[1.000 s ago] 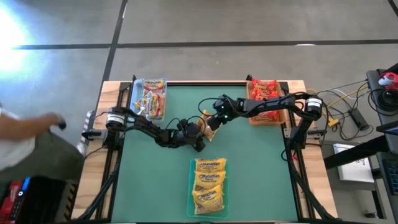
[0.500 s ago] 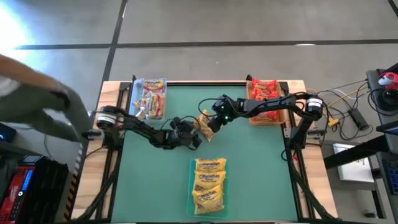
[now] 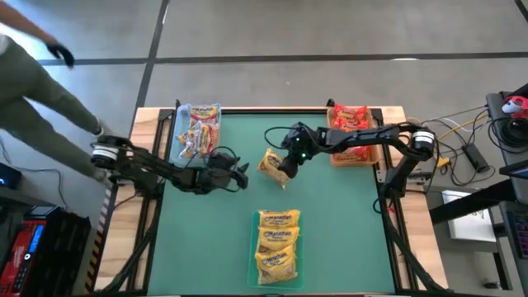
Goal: Sort Maruchan noodles
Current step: Put the yellow noodle pack into the green bin
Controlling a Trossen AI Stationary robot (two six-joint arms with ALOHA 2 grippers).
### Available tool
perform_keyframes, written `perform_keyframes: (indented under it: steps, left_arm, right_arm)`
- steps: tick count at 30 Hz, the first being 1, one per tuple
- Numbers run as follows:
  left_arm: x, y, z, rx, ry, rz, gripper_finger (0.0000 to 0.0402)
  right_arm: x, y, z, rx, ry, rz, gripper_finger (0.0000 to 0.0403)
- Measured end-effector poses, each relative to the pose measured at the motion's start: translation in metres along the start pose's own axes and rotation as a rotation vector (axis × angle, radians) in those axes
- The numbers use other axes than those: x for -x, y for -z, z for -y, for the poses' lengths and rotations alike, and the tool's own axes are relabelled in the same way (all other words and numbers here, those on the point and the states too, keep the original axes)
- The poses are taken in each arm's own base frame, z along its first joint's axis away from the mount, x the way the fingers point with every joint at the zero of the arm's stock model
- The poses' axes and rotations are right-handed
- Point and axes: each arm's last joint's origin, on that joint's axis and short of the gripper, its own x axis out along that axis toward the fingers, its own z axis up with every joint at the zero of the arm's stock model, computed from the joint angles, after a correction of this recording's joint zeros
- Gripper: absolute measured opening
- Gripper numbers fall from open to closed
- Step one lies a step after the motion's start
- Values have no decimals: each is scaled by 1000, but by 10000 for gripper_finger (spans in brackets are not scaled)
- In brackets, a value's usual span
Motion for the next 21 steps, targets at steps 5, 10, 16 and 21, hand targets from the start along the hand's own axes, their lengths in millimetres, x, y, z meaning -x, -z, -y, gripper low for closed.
perform_keyframes:
  steps: [5,10,16,21]
  left_arm:
    - [10,-8,-4,65,45,6,199]
    - [14,-19,0,52,78,16,199]
    - [24,-32,4,14,204,-7,199]
    - [31,-41,3,14,228,8,199]
  right_arm:
    - [21,-3,-18,76,-32,6,135]
    - [47,-3,-49,124,-84,39,135]
    - [55,24,-102,210,-212,2,135]
    - [54,60,-160,347,-325,1,136]
